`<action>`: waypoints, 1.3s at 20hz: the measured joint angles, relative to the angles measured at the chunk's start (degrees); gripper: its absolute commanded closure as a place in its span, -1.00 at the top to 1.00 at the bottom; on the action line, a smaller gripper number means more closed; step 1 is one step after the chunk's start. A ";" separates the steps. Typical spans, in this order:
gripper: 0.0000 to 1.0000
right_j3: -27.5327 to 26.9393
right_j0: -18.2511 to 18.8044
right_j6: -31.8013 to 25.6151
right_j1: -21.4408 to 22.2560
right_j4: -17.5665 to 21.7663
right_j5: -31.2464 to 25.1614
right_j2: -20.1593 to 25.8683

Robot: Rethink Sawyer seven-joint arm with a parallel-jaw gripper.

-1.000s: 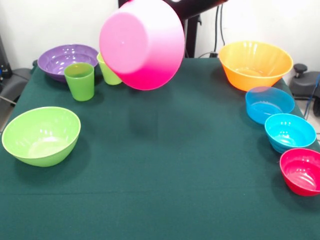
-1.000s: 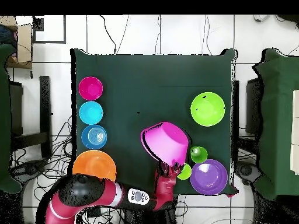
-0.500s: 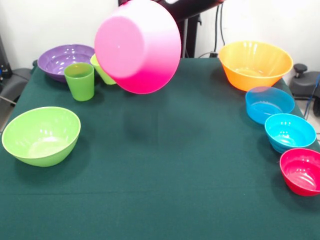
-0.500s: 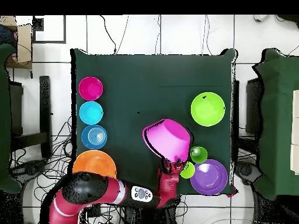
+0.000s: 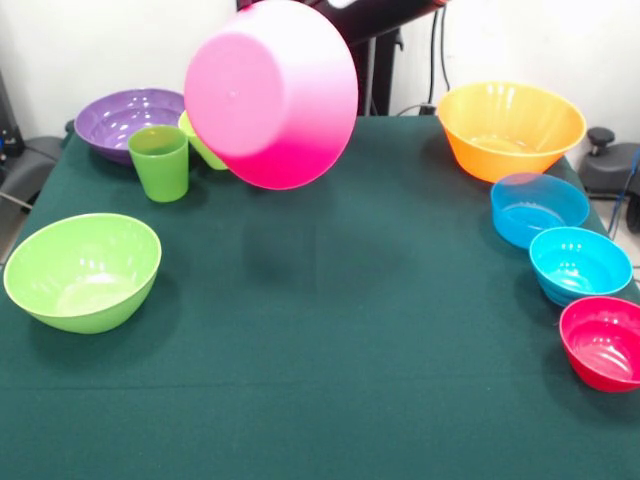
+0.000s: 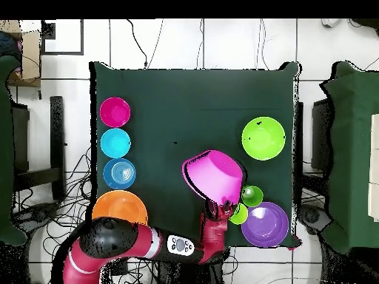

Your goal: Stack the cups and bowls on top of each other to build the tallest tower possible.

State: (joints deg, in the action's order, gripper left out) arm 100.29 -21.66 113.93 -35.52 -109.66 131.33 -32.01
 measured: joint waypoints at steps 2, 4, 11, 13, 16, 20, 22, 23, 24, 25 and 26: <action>1.00 0.00 0.01 0.00 0.00 0.00 0.00 -0.01; 1.00 0.00 0.01 0.00 0.00 0.00 0.00 -0.01; 1.00 0.00 0.01 0.00 0.00 0.01 0.00 -0.02; 1.00 -0.01 0.01 0.00 -0.01 0.01 0.00 -0.02; 1.00 -0.02 0.04 0.00 -0.02 0.41 0.02 -0.14; 1.00 -0.03 0.19 0.00 -0.02 1.16 0.01 -0.35; 1.00 -0.03 0.25 0.00 -0.02 1.51 0.01 -0.44; 1.00 -0.04 0.27 0.00 -0.02 1.61 0.01 -0.47; 1.00 -0.04 0.28 0.00 -0.02 1.72 0.01 -0.49; 1.00 -0.05 0.34 0.00 -0.02 2.07 0.02 -0.60; 1.00 -0.06 0.40 0.00 -0.02 2.42 0.02 -0.70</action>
State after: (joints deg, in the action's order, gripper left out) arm 100.23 -21.26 113.93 -35.54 -107.24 131.36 -32.71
